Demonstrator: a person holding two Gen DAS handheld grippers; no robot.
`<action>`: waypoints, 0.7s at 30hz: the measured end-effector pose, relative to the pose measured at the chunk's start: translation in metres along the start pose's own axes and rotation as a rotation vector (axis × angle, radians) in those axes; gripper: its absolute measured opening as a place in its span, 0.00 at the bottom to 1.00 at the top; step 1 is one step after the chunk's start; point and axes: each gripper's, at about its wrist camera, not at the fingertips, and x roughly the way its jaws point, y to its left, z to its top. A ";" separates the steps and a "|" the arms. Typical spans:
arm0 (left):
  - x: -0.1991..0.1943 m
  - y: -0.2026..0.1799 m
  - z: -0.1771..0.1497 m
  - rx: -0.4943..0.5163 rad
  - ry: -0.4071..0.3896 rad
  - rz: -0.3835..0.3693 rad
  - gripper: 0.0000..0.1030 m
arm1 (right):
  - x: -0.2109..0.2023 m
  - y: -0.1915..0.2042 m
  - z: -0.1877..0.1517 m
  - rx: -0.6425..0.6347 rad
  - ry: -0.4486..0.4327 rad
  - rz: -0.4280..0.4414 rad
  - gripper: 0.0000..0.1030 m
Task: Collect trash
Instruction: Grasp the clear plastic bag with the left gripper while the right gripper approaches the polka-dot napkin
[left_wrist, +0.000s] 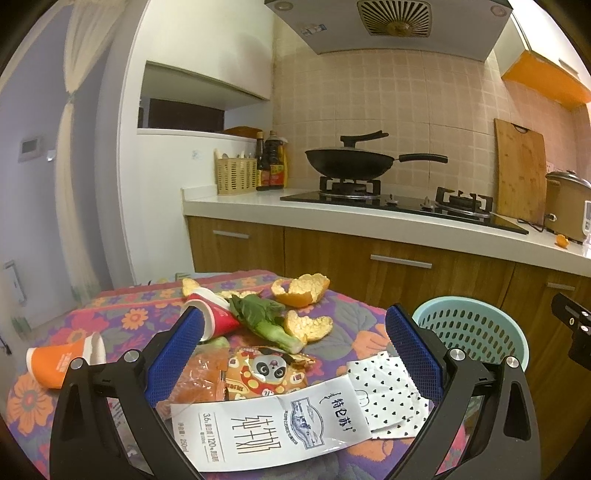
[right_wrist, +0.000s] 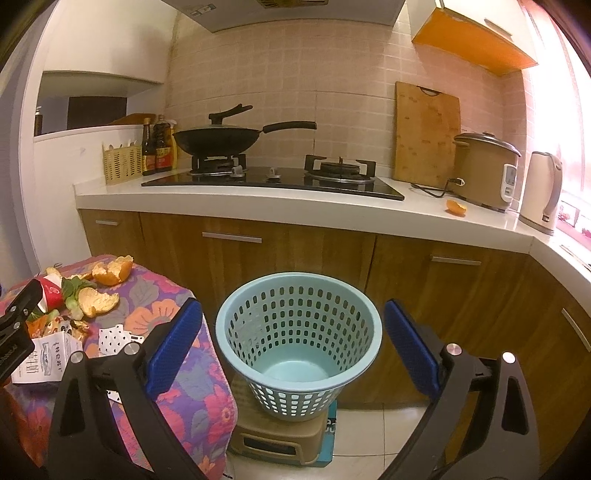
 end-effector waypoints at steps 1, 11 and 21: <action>0.000 0.000 0.000 0.000 -0.005 0.002 0.93 | 0.000 0.001 0.000 -0.002 0.001 0.003 0.91; -0.005 0.007 0.006 -0.022 -0.011 0.028 0.93 | 0.001 0.022 -0.001 -0.070 -0.007 0.148 0.85; -0.052 0.089 0.020 -0.105 0.044 0.111 0.93 | 0.017 0.066 -0.008 -0.187 -0.001 0.367 0.81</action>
